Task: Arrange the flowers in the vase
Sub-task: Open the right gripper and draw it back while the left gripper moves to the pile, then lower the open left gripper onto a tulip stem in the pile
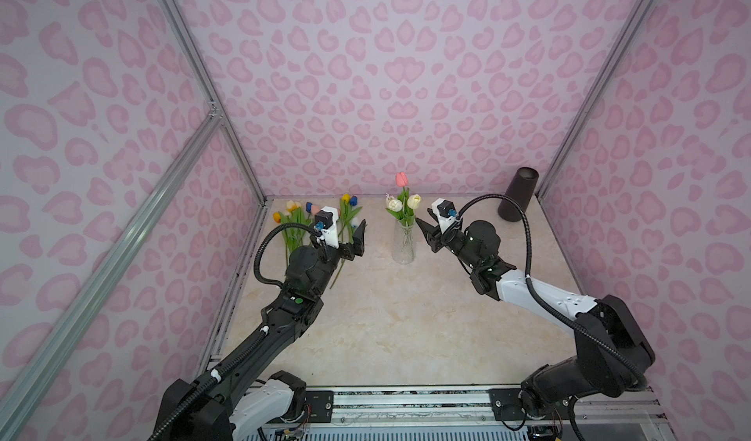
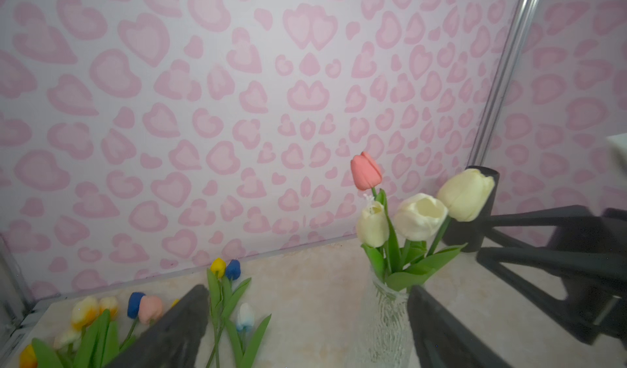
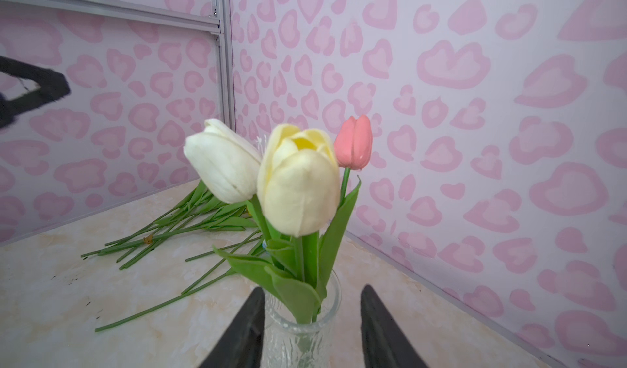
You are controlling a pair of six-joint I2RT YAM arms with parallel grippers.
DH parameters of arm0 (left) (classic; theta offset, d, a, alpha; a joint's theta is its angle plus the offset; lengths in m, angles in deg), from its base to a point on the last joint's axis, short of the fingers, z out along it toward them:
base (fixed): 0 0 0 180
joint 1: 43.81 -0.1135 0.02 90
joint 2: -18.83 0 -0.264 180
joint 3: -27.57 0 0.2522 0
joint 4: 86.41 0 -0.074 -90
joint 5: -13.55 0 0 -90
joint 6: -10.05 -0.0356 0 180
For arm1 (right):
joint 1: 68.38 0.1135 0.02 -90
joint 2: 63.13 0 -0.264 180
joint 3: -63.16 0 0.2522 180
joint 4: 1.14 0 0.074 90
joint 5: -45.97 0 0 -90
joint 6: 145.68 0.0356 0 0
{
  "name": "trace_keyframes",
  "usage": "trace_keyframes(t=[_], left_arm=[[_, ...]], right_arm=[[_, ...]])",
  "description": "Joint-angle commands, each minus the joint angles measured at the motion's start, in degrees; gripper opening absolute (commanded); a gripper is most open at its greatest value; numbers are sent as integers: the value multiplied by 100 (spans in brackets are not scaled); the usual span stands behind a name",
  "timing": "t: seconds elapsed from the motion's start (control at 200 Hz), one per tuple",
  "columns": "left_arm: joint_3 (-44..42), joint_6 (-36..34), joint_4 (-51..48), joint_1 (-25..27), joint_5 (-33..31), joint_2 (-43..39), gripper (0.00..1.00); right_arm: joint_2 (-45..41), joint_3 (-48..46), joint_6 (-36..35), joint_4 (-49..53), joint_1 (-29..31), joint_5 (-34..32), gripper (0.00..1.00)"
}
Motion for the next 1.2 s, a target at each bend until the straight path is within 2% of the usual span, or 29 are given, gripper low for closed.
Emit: trace_keyframes(t=[0.0,0.13,0.255,0.38,0.48,0.545,0.785,0.985,1.195], left_arm=[[353,184,-699,-126,88,197,90],[1024,199,-1956,-371,-141,879,81],[1930,382,-3517,-692,-219,1955,64],[2640,368,-4474,-776,-201,2895,50],[3054,350,-4907,-797,-272,3485,48],[3370,326,-5211,-825,-444,3844,38],[4555,136,-6050,-939,-741,4965,39],[5371,166,-6371,-1203,-241,5784,39],[6134,130,-6689,-1216,-167,6419,37]], right_arm=[[-445,-378,41,-356,15,95,47],[-1079,-1218,212,-1112,109,29,47],[-1422,-1954,253,-1717,345,-467,47],[-1593,-2417,194,-1904,650,-1068,47],[-1670,-2616,103,-1932,842,-1360,47],[-1688,-2679,63,-1936,925,-1424,47],[-1285,-2759,-214,-2239,1147,-1287,47],[-957,-2833,-154,-2817,1235,-1219,47],[-879,-2850,-127,-3028,1263,-1232,47]])
